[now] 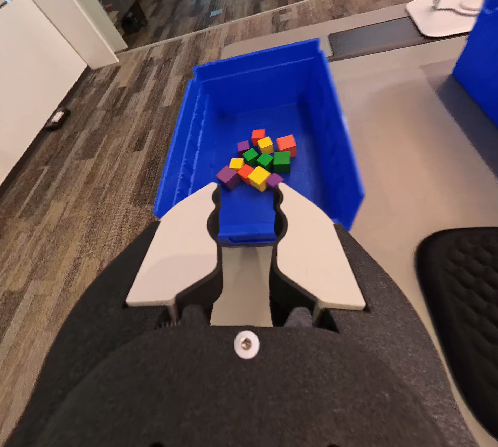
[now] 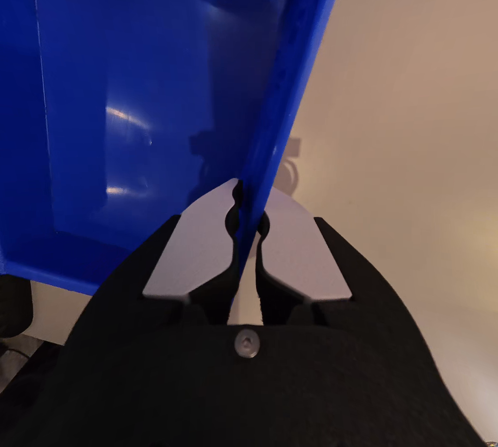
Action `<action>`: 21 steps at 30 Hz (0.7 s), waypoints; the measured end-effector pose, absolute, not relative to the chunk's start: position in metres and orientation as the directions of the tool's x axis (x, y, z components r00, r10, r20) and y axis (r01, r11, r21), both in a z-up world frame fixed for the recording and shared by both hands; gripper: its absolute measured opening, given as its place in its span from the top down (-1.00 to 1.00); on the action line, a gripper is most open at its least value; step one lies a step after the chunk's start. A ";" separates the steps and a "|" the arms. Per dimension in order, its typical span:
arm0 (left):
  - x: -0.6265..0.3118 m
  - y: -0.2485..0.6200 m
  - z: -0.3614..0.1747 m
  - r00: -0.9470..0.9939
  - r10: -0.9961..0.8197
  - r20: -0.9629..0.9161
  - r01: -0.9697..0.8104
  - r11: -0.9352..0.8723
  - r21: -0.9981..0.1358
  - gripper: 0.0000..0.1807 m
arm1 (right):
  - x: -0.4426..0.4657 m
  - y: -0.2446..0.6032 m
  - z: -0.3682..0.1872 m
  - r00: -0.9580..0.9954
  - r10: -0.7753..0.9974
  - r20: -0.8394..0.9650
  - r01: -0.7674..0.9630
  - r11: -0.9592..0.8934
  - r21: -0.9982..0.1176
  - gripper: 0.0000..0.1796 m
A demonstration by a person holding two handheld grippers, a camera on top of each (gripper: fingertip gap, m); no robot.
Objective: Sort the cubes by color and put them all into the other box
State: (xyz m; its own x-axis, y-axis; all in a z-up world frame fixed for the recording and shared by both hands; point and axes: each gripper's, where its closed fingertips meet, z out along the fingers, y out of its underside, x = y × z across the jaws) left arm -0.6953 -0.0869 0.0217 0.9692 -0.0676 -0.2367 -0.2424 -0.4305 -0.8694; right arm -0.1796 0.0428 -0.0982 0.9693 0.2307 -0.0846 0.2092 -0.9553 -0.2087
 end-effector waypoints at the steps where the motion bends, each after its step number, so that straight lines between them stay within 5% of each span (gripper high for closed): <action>1: -0.684 -0.089 0.024 0.965 -0.085 -0.246 -0.259 -0.419 -0.870 0.60 | -0.178 0.045 -0.098 0.967 0.237 -0.089 0.215 -0.954 -0.208 0.92; 8: -0.633 -0.101 0.032 0.926 -0.119 -0.358 -0.376 -0.369 -0.850 0.68 | -0.130 0.059 -0.099 0.958 0.269 -0.100 0.245 -0.947 -0.209 0.93; 14: -0.598 -0.100 0.024 0.962 -0.198 -0.188 -0.256 -0.412 -0.875 0.77 | -0.044 0.055 -0.100 0.963 0.250 -0.095 0.228 -0.953 -0.201 0.94; 21: -0.573 -0.092 0.010 0.956 -0.200 -0.216 -0.286 -0.456 -0.842 0.71 | 0.085 0.028 -0.102 0.984 0.152 -0.097 0.131 -0.973 -0.190 0.94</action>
State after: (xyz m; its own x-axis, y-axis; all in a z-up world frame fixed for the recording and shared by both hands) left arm -0.5727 -0.0917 0.0103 0.9556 -0.2001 -0.2161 -0.2861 -0.4565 -0.8425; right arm 0.0847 0.0280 -0.1021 0.9837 0.1516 -0.0969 0.1313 -0.9730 -0.1900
